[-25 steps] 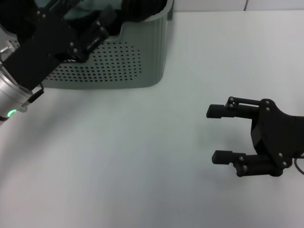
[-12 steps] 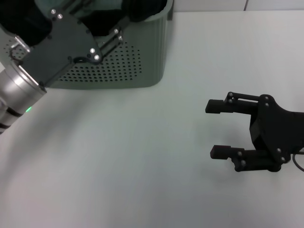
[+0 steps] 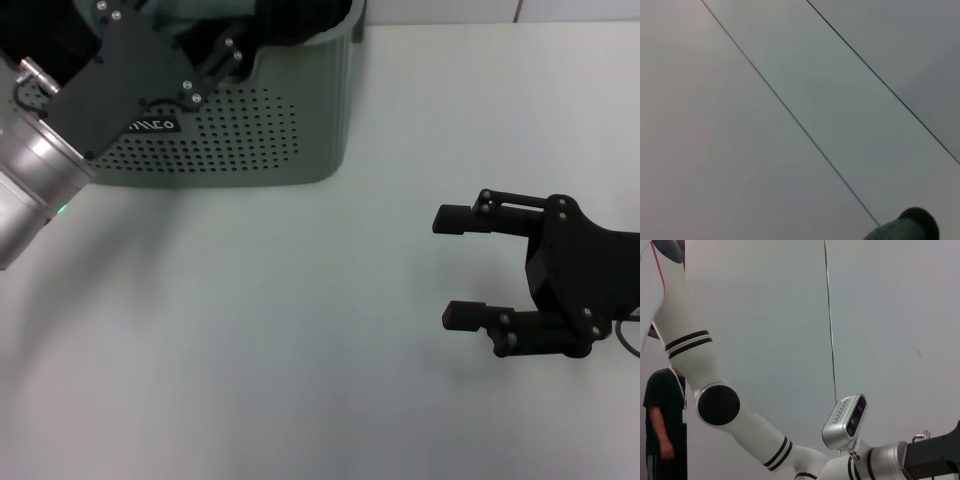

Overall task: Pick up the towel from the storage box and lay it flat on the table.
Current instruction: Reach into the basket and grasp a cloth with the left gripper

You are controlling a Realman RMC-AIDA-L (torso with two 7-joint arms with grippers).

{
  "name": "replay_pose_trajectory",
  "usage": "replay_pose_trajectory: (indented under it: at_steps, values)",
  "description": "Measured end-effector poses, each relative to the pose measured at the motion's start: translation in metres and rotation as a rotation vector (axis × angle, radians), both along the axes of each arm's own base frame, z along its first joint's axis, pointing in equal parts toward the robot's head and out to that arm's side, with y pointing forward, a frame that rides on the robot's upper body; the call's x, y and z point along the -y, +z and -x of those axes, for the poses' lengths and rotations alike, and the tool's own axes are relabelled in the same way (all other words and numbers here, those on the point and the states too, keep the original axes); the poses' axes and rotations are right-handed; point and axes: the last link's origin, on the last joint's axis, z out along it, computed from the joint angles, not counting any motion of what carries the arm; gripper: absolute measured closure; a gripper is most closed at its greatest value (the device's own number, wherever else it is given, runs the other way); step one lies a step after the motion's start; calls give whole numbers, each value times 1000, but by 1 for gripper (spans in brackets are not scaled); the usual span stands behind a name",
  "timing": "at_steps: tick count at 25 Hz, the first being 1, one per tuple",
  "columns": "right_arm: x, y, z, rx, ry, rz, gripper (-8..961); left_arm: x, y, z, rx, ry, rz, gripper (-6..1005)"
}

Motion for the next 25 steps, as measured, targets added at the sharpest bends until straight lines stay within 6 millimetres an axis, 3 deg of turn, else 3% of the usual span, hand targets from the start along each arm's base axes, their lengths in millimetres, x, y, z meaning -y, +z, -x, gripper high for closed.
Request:
replay_pose_trajectory:
  at_steps: [5, 15, 21, 25]
  values:
    - [-1, 0, 0, 2, 0, -4, 219, 0, -2, -2, 2, -7, 7, 361]
    - [-1, 0, 0, 0, 0, -13, 220, 0, 0, -4, 83, 10, -8, 807]
    - [-1, 0, -1, 0, 0, -14, 220, 6, 7, -3, 182, 8, 9, 983]
    - [-1, 2, -2, -10, -7, -31, 221, 13, 21, -4, 402, 1, 144, 987]
